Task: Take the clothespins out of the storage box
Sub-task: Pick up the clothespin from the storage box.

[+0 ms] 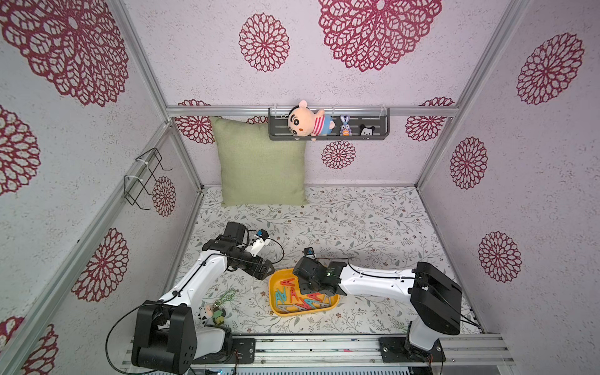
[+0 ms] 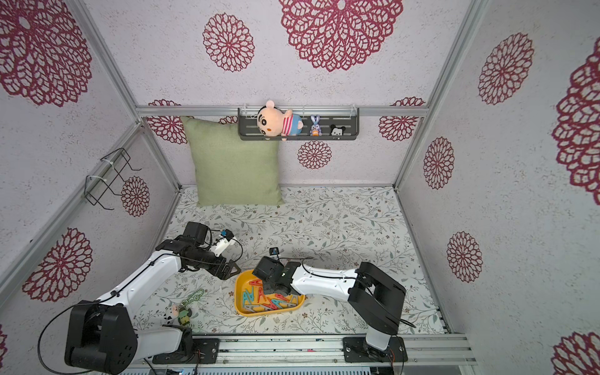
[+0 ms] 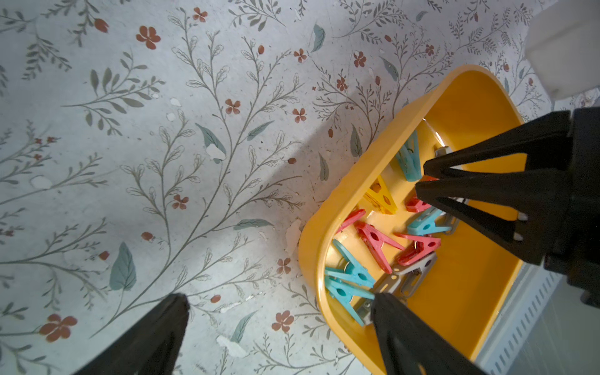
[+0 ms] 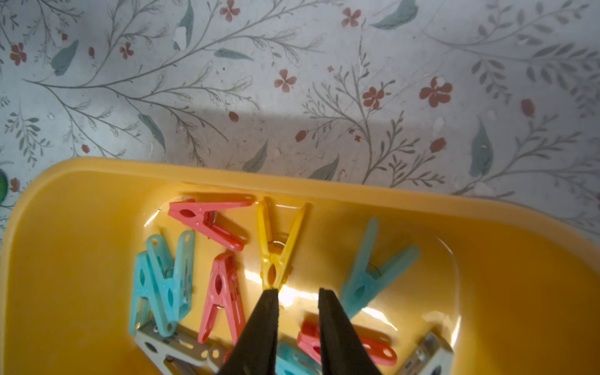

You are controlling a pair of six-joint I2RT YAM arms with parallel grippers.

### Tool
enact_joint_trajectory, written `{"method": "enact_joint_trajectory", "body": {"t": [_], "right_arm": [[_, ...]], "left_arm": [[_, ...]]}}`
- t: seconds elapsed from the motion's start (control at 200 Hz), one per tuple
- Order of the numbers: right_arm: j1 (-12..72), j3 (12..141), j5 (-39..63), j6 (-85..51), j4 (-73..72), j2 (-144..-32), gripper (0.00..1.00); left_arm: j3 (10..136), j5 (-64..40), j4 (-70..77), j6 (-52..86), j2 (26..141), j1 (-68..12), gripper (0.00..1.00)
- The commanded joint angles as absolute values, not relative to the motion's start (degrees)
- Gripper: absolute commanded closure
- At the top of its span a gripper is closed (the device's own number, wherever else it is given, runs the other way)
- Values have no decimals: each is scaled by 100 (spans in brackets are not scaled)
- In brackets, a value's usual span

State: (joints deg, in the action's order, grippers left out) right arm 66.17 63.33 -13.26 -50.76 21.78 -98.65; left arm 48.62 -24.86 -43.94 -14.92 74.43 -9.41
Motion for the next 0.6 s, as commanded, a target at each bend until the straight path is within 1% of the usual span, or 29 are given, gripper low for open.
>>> {"method": "enact_joint_trajectory", "body": {"t": [0.0,0.255,0.36,0.595], "right_arm": [[6627,6495,-1428,-5373,1957,-9968,73],[6653,6604,-1603,-5488,1958,-10230,73],[6670,6622,-1689,-5540,1945,-10348,78],[6759,6666,-1915,-5615,1899,-10528,78]], "left_arm": [[4821,-2250,-4037,-1359,7356,-984,4],[4803,-2215,-3971,-1314,7348,-984,3],[4808,-2224,-3979,-1310,7356,-984,4],[4808,-2310,-4007,-1309,7335,-984,4]]}}
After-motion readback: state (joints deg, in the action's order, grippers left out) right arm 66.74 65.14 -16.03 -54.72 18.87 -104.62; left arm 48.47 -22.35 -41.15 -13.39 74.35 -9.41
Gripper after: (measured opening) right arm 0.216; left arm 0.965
